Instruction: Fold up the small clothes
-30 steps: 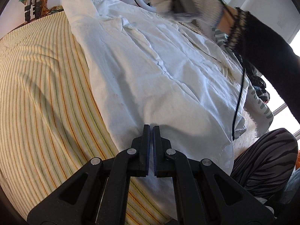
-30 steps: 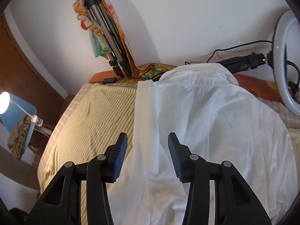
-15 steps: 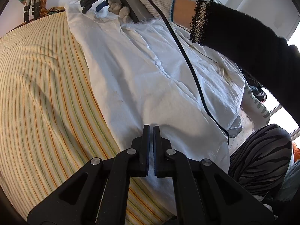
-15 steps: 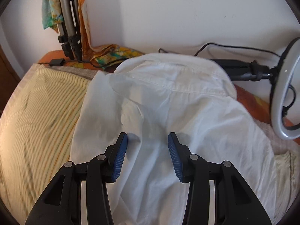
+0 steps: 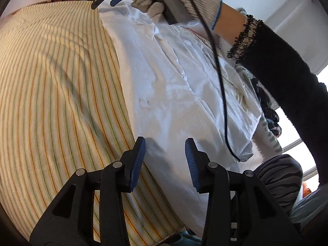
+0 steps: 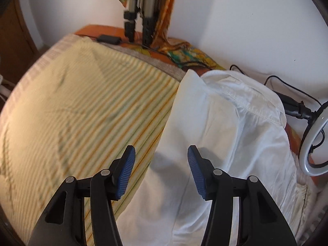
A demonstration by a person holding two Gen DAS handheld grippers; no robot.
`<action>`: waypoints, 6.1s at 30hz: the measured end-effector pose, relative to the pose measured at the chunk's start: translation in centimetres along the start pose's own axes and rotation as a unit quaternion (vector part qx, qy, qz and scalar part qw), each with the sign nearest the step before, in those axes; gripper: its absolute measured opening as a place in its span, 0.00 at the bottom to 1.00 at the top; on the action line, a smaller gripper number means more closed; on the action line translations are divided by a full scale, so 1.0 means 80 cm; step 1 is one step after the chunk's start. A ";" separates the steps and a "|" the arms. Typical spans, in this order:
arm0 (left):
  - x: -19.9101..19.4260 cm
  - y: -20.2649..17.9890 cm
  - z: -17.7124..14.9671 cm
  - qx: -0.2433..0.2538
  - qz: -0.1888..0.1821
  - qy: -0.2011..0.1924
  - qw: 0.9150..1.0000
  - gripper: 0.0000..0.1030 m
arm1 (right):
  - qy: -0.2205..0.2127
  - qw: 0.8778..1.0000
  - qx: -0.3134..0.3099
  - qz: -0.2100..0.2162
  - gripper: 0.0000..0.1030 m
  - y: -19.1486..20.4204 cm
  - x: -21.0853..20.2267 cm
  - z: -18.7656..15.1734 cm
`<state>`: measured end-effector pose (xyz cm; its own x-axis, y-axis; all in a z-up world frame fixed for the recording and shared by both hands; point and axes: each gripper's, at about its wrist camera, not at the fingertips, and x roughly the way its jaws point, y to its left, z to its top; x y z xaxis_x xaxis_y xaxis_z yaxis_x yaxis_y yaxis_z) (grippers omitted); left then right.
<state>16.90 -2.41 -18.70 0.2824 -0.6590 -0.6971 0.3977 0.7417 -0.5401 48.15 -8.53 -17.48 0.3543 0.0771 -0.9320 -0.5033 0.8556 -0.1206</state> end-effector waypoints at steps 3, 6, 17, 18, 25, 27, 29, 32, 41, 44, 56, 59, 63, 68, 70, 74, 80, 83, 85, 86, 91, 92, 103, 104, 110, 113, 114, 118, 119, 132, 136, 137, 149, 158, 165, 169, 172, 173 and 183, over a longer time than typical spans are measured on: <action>-0.001 0.005 0.001 -0.008 -0.009 0.001 1.000 0.33 | 0.013 0.999 0.014 -0.028 0.46 -0.008 0.018 0.006; -0.004 0.012 0.000 -0.019 -0.016 0.000 1.000 0.29 | 0.018 0.999 0.026 -0.030 0.28 -0.019 0.028 0.008; -0.008 0.023 0.001 -0.037 -0.027 -0.015 0.999 0.00 | -0.024 0.994 0.096 0.035 0.01 -0.056 0.005 0.010; -0.014 0.020 -0.002 -0.036 -0.028 -0.021 0.999 0.00 | -0.030 0.994 0.100 0.042 0.01 -0.057 0.000 0.011; -0.024 0.002 -0.016 0.020 0.039 -0.014 0.999 0.00 | -0.026 0.995 0.084 0.047 0.06 -0.034 0.029 0.010; -0.032 0.000 -0.016 0.026 0.052 -0.022 0.998 0.00 | -0.032 0.994 0.087 0.063 0.06 -0.041 0.016 0.008; -0.042 0.001 -0.013 0.027 0.056 -0.031 0.998 0.00 | -0.054 0.991 0.095 0.076 0.06 -0.050 -0.014 -0.003; -0.054 -0.003 -0.006 0.034 0.054 -0.045 0.997 0.00 | -0.086 0.985 0.107 0.101 0.07 -0.064 -0.063 -0.029; -0.012 -0.038 -0.008 0.102 -0.003 0.013 0.995 0.00 | -0.148 0.975 0.126 0.105 0.22 -0.092 -0.186 -0.145; 0.008 -0.053 -0.030 0.125 0.000 0.051 0.991 0.00 | -0.166 0.972 0.138 0.098 0.28 -0.107 -0.217 -0.186; -0.046 -0.060 -0.052 0.107 0.076 0.005 0.991 0.10 | -0.176 0.960 0.205 0.076 0.42 -0.158 -0.266 -0.347; -0.076 -0.049 -0.034 0.072 0.098 -0.046 0.991 0.39 | -0.177 0.956 0.226 0.066 0.44 -0.175 -0.272 -0.387; -0.093 -0.046 -0.012 0.059 0.118 -0.077 0.988 0.39 | -0.168 0.951 0.258 0.042 0.44 -0.208 -0.269 -0.435; -0.079 -0.067 0.009 0.065 0.128 -0.078 0.987 0.43 | -0.148 0.942 0.300 0.008 0.44 -0.254 -0.259 -0.485; -0.071 -0.076 0.014 0.068 0.134 -0.072 0.986 0.44 | -0.142 0.938 0.316 0.007 0.44 -0.273 -0.257 -0.504; -0.050 -0.092 0.027 0.070 0.134 -0.058 0.987 0.44 | -0.133 0.934 0.330 -0.016 0.52 -0.304 -0.255 -0.534; -0.019 -0.113 0.044 0.079 0.127 -0.047 0.988 0.44 | -0.120 0.918 0.377 -0.029 0.54 -0.355 -0.248 -0.592; -0.004 -0.128 0.047 0.099 0.120 -0.040 0.987 0.44 | -0.121 0.900 0.419 0.001 0.54 -0.380 -0.241 -0.626; 0.006 -0.135 0.050 0.108 0.118 -0.035 0.987 0.44 | -0.123 0.888 0.442 0.026 0.54 -0.388 -0.237 -0.646; 0.011 -0.138 0.051 0.110 0.115 -0.032 0.987 0.44 | -0.125 0.883 0.451 0.041 0.54 -0.389 -0.235 -0.654; 0.032 -0.144 0.060 0.111 0.105 -0.017 0.988 0.44 | -0.124 0.886 0.441 0.075 0.54 -0.378 -0.228 -0.668; 0.035 -0.145 0.060 0.111 0.104 -0.016 0.988 0.44 | -0.121 0.889 0.434 0.077 0.54 -0.374 -0.226 -0.667; 0.043 -0.143 0.061 0.110 0.104 -0.011 0.988 0.44 | -0.078 0.902 0.420 0.054 0.09 -0.349 -0.212 -0.659; 0.043 -0.142 0.061 0.110 0.104 -0.011 0.988 0.44 | -0.083 0.902 0.420 0.052 0.09 -0.348 -0.217 -0.658; 0.040 -0.138 0.058 0.111 0.097 -0.012 0.989 0.44 | -0.116 0.920 0.374 0.008 0.07 -0.314 -0.267 -0.623; 0.039 -0.136 0.057 0.108 0.091 -0.015 0.990 0.44 | -0.131 0.933 0.335 0.005 0.07 -0.285 -0.285 -0.595; 0.038 -0.136 0.056 0.108 0.089 -0.016 0.990 0.44 | -0.137 0.938 0.319 0.011 0.07 -0.273 -0.290 -0.585; 0.035 -0.134 0.055 0.107 0.082 -0.020 0.991 0.44 | -0.150 0.958 0.242 0.042 0.07 -0.214 -0.296 -0.542; 0.034 -0.134 0.055 0.106 0.082 -0.021 0.991 0.44 | -0.150 0.962 0.223 0.052 0.07 -0.200 -0.294 -0.534; 0.029 -0.115 0.063 0.084 0.074 -0.019 0.994 0.44 | -0.044 0.993 -0.008 0.113 0.07 -0.055 -0.221 -0.508; 0.035 -0.114 0.079 0.070 0.057 -0.015 0.996 0.44 | -0.043 0.990 -0.007 0.131 0.19 -0.065 -0.227 -0.507; 0.036 -0.116 0.081 0.071 0.053 -0.014 0.996 0.44 | -0.051 0.988 0.002 0.147 0.24 -0.074 -0.233 -0.506; 0.111 -0.175 0.097 0.106 -0.027 0.063 0.992 0.44 | -0.132 0.965 0.149 0.171 0.37 -0.213 -0.274 -0.432; 0.176 -0.195 0.101 0.110 -0.052 0.100 0.987 0.44 | -0.107 0.957 0.243 0.119 0.37 -0.309 -0.192 -0.312; 0.196 -0.187 0.096 0.118 -0.061 0.104 0.986 0.20 | -0.055 0.953 0.284 0.092 0.37 -0.337 -0.098 -0.256; 0.201 -0.188 0.094 0.127 -0.068 0.101 0.984 0.07 | -0.027 0.961 0.270 0.057 0.04 -0.337 -0.063 -0.235; 0.200 -0.193 0.091 0.139 -0.072 0.100 0.983 0.04 | -0.030 0.961 0.271 0.041 0.01 -0.336 -0.060 -0.231; 0.200 -0.194 0.090 0.143 -0.074 0.100 0.982 0.04 | -0.041 0.962 0.266 0.039 0.01 -0.334 -0.066 -0.228; 0.186 -0.214 0.080 0.168 -0.085 0.097 0.977 0.03 | -0.089 0.979 0.182 0.029 0.00 -0.286 -0.100 -0.181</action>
<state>19.84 -25.70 -16.81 0.0296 -0.7088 -0.7048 0.6979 0.5194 -0.4931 45.39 -36.15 -12.21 0.4803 0.1918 -0.8559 -0.2248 0.9701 0.0913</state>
